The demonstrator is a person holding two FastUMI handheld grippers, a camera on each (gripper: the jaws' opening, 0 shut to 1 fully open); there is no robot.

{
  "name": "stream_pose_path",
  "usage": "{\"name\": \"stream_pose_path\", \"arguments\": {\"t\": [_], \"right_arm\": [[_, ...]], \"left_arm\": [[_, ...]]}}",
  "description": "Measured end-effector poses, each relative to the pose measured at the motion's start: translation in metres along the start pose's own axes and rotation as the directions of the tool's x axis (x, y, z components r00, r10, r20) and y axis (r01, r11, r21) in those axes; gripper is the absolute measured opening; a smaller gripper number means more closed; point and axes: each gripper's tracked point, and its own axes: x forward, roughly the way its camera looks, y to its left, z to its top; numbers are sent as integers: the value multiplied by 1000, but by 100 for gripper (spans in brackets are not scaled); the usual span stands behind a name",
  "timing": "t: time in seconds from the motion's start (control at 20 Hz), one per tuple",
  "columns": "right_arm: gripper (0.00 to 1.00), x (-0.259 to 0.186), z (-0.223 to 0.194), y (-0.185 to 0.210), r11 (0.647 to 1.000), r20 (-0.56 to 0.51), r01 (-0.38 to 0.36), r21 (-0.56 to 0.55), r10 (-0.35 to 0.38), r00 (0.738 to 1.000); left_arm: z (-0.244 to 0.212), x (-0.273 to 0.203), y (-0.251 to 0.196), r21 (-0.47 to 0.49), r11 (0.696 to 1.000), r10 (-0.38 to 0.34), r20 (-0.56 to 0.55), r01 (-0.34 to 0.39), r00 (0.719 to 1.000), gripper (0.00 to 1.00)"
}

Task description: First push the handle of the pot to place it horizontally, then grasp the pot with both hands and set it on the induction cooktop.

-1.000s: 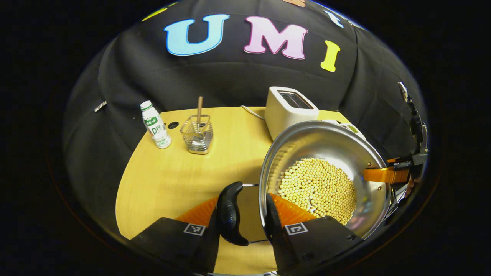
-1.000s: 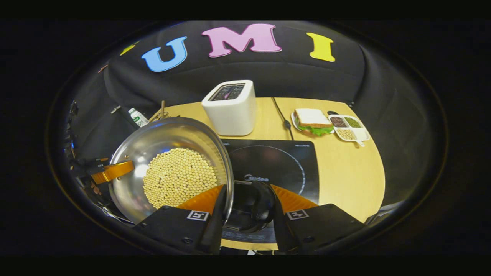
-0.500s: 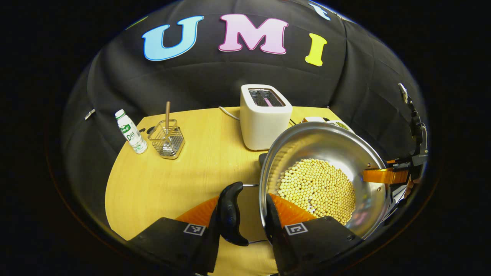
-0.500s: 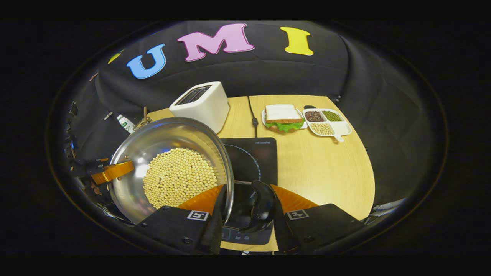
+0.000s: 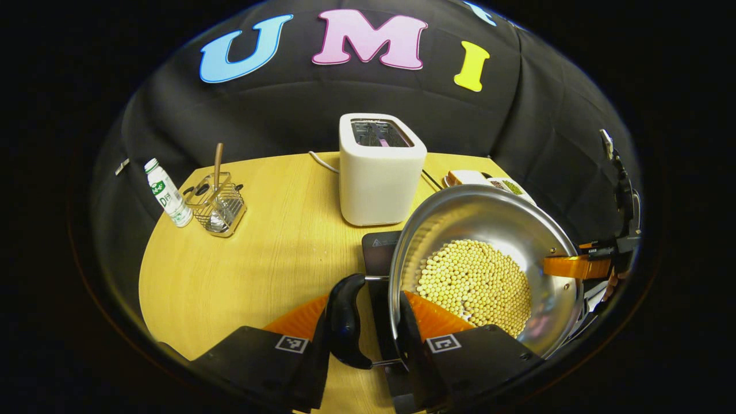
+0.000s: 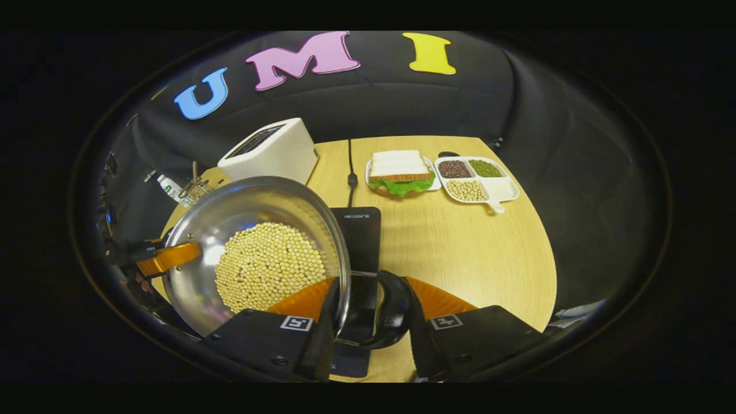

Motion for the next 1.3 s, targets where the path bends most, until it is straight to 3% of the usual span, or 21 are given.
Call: {"name": "stream_pose_path", "arguments": {"t": [0.6,1.3], "right_arm": [[58,30,12,4,1000,-8,7,3,-7,1000],[58,28,13,4,1000,-15,22,8,-22,1000]], "left_arm": [[8,32,11,-26,1000,0,-10,0,1000,60],[5,37,12,-41,999,-15,-11,14,1000,60]]}}
